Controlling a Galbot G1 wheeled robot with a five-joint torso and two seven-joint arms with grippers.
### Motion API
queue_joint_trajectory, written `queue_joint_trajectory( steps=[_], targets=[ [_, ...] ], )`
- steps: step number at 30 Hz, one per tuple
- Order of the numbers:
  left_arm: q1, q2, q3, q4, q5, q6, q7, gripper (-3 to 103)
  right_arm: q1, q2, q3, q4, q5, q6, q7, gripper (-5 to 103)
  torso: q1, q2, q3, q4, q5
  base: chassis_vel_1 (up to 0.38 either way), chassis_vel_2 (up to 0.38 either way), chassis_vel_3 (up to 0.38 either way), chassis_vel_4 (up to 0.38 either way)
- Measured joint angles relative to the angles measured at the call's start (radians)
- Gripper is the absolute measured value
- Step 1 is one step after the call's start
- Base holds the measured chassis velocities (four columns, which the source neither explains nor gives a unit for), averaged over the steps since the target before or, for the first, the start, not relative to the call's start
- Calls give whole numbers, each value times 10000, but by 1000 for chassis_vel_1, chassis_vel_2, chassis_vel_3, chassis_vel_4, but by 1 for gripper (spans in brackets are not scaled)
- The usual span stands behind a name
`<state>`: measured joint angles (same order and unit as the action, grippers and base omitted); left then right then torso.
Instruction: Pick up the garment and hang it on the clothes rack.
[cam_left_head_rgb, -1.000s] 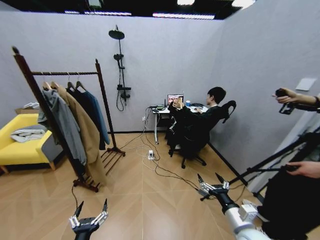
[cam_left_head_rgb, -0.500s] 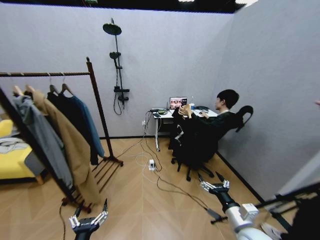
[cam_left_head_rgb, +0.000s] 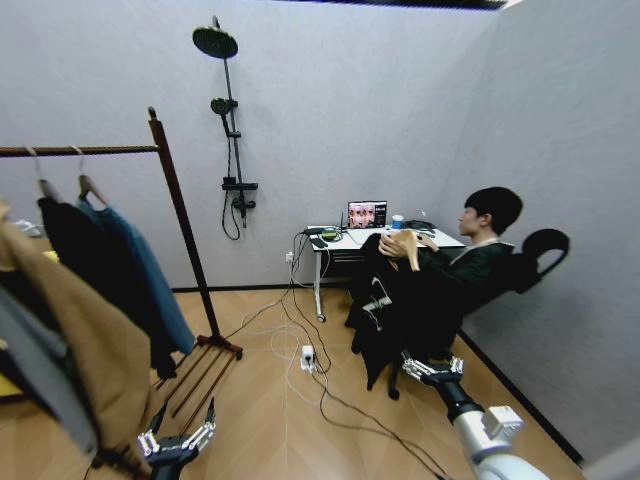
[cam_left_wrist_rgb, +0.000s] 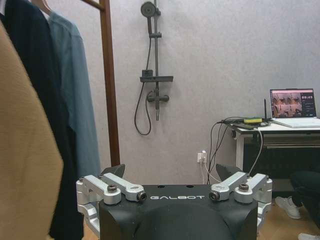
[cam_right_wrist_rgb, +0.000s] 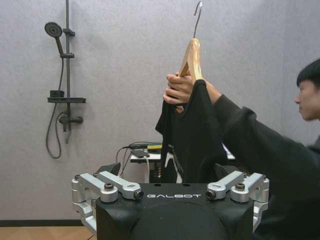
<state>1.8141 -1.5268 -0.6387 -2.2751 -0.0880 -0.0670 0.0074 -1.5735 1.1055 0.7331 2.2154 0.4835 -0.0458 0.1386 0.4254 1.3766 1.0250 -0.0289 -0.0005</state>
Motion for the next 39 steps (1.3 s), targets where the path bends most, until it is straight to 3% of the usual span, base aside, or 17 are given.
queue_joint_trajectory(
  steps=[1, 5, 7, 9, 12, 18, 23, 27, 30, 35, 37, 39],
  targets=[
    [0, 0, -1, -1, -1, 0, -2, 100, 3, -68, 97, 227, -308, -131, 56, 100, 2, -2, 1, -3, 14, -313, 355, 337, -356],
    [0, 1, 0, -1, 0, 0, -1, 100, -67, -164, 139, 1130, -735, -836, 521, 100, 3, -2, 1, -1, 6, -342, 294, 317, -290],
    [-1, 0, 0, -1, 0, 0, -1, 100, 57, -434, -52, 2729, -837, -2251, 1329, 100, 13, -4, 3, -1, 4, -236, 225, 113, -130],
    [-1, 0, 1, -1, -1, 0, 2, 100, 96, -467, -63, 2787, -836, -2336, 1374, 100, 12, -4, 3, -6, 3, -148, 170, 46, -36],
    [-1, 0, -1, -1, 0, 0, -1, 100, 388, -611, -136, 2852, -695, -2515, 1464, 100, 6, -4, 2, 4, 9, -1, 29, -5, -60],
    [2, 0, -3, 0, 0, 0, -2, 100, -205, -61, -783, 2190, -866, -1788, 916, 100, -15, 7, -5, -6, 8, 71, -57, -60, 49],
    [2, 0, 0, -1, 0, 0, 0, 100, -242, 169, -1266, 1958, -1210, -1486, 932, 100, -14, 6, -5, -3, 8, 23, -41, -30, 15],
    [1, 0, -1, 0, 0, 0, -2, 100, -390, 475, -1828, 1940, -1683, -1399, 1386, 100, 3, 0, 0, 1, 3, 0, 0, 0, 0],
    [1, -1, -1, -1, 0, 0, -1, 100, -965, 1062, -2386, 1660, -2362, -920, 1941, 100, 4, 0, 0, -1, 4, 0, 0, 0, 0],
    [0, 0, -1, -1, 0, 0, 1, 100, -1548, 1541, -3069, 882, -2730, -212, 1873, 100, 1, 1, -1, -4, 5, 0, 0, 0, 0],
    [0, 0, -3, -1, 0, 0, -4, 100, -1651, 1750, -3606, 516, -3301, 224, 2190, 100, 0, 0, -1, 0, 7, 0, 0, 0, 0],
    [0, -1, -1, 0, 0, 0, 0, 100, -1947, 1975, -4250, 451, -4407, 868, 3170, 100, 0, 1, -1, 0, 5, 0, 0, 0, 0]
  ],
)
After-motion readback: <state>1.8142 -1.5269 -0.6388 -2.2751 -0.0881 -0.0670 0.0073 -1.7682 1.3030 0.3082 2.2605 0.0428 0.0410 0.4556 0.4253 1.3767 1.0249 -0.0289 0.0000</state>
